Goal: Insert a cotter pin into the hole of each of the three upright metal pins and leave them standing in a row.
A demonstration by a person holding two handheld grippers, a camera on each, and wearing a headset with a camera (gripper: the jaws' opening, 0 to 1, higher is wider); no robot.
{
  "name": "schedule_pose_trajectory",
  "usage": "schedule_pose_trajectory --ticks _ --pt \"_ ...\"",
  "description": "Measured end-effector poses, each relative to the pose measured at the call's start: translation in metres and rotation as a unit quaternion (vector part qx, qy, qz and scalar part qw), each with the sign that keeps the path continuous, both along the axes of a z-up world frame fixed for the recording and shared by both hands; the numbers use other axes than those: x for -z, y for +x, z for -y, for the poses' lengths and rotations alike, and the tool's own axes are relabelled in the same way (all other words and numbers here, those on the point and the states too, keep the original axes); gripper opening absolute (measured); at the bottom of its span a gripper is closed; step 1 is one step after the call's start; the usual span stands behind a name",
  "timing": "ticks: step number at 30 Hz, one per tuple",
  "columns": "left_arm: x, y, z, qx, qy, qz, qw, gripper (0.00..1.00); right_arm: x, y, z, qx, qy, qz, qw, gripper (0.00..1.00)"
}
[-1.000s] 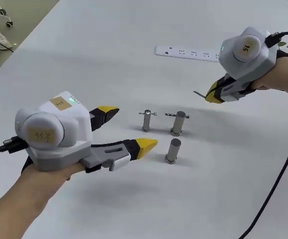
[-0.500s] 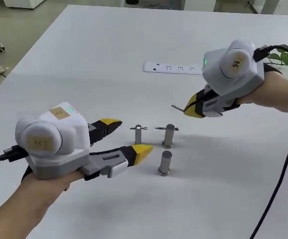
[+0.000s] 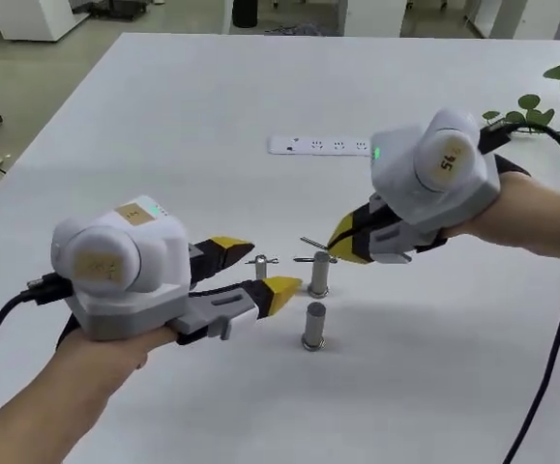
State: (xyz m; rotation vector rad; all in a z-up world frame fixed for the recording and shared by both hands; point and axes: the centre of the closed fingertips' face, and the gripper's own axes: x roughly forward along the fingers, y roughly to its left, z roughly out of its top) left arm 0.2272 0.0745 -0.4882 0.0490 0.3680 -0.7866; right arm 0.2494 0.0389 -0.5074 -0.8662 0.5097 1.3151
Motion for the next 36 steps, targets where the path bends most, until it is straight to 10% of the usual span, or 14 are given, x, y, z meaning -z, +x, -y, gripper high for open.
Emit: schedule_pose_trajectory --ticks 36 --pt "-0.003 -0.012 0.019 0.019 -0.048 -0.061 0.9968 0.01 -0.012 -0.039 -0.02 -0.086 0.006 0.051 0.995 0.0"
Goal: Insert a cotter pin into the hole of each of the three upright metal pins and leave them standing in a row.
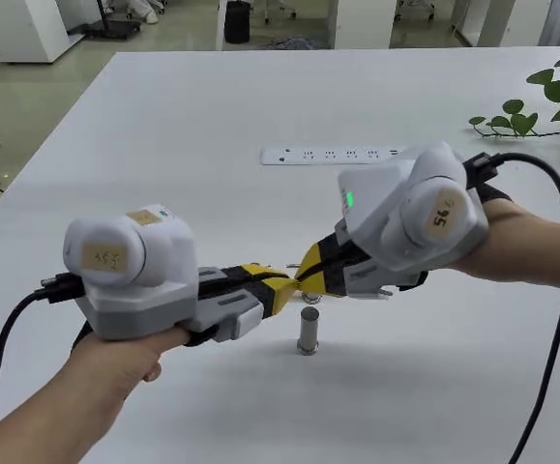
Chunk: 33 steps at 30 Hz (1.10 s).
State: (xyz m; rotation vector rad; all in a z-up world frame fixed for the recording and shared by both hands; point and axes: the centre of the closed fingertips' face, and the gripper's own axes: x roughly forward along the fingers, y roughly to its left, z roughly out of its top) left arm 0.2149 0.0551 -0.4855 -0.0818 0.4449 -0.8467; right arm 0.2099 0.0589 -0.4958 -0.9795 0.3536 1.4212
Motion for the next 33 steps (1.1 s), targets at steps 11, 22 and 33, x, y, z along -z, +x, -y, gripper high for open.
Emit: schedule_pose_trajectory --ticks 11,22,33 --pt "0.001 -0.004 0.001 0.004 -0.008 -0.025 0.9996 0.0 0.002 -0.003 0.0 0.001 0.006 0.0 1.0 0.0" --pt "0.003 -0.003 0.001 0.018 0.029 0.01 0.9994 0.0 0.007 0.004 0.007 0.042 0.022 -0.029 0.9985 0.0" --pt "0.014 -0.01 -0.004 0.047 0.054 0.03 0.997 0.0 0.012 0.0 0.018 0.14 0.109 -0.192 0.9652 0.04"
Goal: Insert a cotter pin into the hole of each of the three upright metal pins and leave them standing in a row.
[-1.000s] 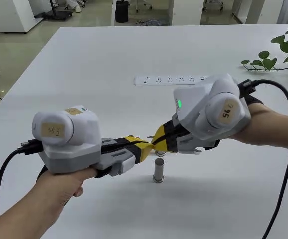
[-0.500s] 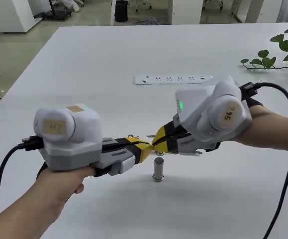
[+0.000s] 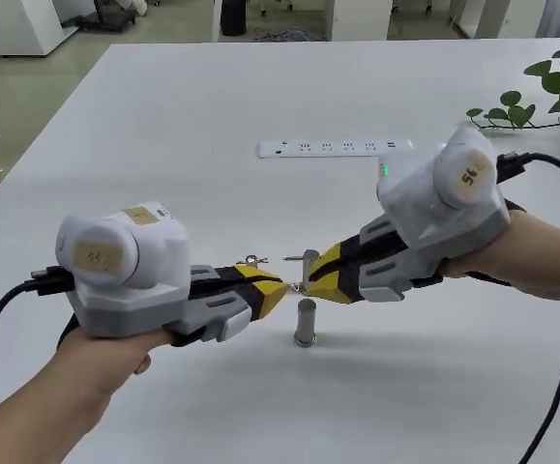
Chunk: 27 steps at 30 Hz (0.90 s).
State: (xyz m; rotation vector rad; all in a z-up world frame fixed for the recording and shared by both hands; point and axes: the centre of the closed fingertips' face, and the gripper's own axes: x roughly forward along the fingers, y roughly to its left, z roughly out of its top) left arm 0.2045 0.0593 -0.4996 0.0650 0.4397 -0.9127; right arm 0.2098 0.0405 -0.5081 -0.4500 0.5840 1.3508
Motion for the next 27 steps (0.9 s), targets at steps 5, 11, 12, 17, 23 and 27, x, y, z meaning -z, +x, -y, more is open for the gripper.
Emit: schedule_pose_trajectory --ticks 5,11,12,17,23,27 --pt "0.004 -0.008 0.005 0.029 0.014 0.021 0.9993 0.0 0.0 -0.005 0.003 0.01 0.035 -0.05 0.9981 0.07" --pt "0.01 -0.015 0.008 0.047 0.021 0.028 0.9983 0.0 0.003 -0.022 0.004 -0.003 0.047 -0.083 0.9954 0.09" --pt "0.01 -0.016 0.009 0.05 0.021 0.031 0.998 0.0 0.004 -0.026 0.004 -0.008 0.047 -0.088 0.995 0.09" --pt "0.01 -0.023 0.012 0.076 0.023 0.038 0.9961 0.0 0.007 -0.037 0.005 -0.024 0.048 -0.108 0.9927 0.09" --pt "0.004 -0.03 0.015 0.105 0.009 0.046 0.9934 0.0 0.009 -0.048 0.005 -0.047 0.046 -0.12 0.9907 0.09" --pt "0.0 -0.037 0.02 0.124 -0.001 0.049 0.9911 0.0 0.008 -0.056 0.004 -0.057 0.051 -0.135 0.9879 0.08"
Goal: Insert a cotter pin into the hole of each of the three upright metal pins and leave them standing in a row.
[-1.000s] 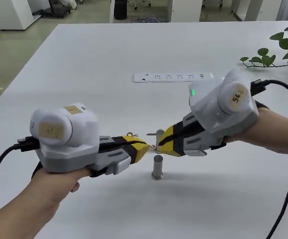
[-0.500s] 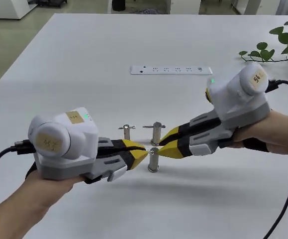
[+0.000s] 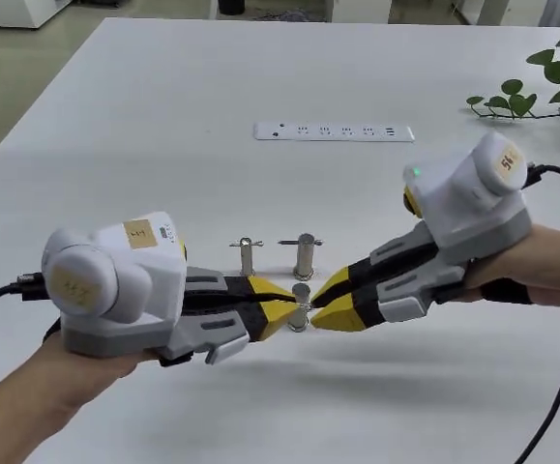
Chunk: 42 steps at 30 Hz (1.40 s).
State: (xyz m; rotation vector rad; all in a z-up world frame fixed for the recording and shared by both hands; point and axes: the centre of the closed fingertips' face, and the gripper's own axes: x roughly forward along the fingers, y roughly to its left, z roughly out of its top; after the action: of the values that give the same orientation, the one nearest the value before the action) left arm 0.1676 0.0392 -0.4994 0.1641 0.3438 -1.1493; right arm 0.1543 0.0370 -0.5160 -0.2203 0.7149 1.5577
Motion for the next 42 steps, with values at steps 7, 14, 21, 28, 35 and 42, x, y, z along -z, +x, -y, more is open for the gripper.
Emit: schedule_pose_trajectory --ticks 7,14,21,28,35,42 --pt "0.0 -0.009 0.005 0.013 -0.011 -0.016 0.9997 0.0 -0.001 -0.006 -0.001 -0.009 0.003 -0.003 0.9999 0.05" --pt "-0.002 -0.011 0.007 0.018 -0.013 -0.015 0.9996 0.0 -0.001 -0.007 0.001 -0.016 0.0 0.004 0.9999 0.01" --pt "-0.001 -0.011 0.009 0.016 -0.02 -0.021 0.9994 0.0 -0.003 -0.006 0.004 -0.032 -0.012 0.029 0.999 0.0" --pt "0.004 -0.009 0.011 0.007 -0.02 -0.024 0.9995 0.01 0.002 -0.002 0.007 -0.051 -0.052 0.069 0.995 0.0" --pt "0.01 -0.001 0.005 -0.018 -0.013 -0.03 0.9993 0.05 0.006 0.008 0.012 -0.054 -0.075 0.102 0.9905 0.0" --pt "0.019 0.004 0.001 -0.042 -0.005 -0.028 0.9987 0.1 0.01 0.021 0.02 -0.033 -0.097 0.118 0.9877 0.0"
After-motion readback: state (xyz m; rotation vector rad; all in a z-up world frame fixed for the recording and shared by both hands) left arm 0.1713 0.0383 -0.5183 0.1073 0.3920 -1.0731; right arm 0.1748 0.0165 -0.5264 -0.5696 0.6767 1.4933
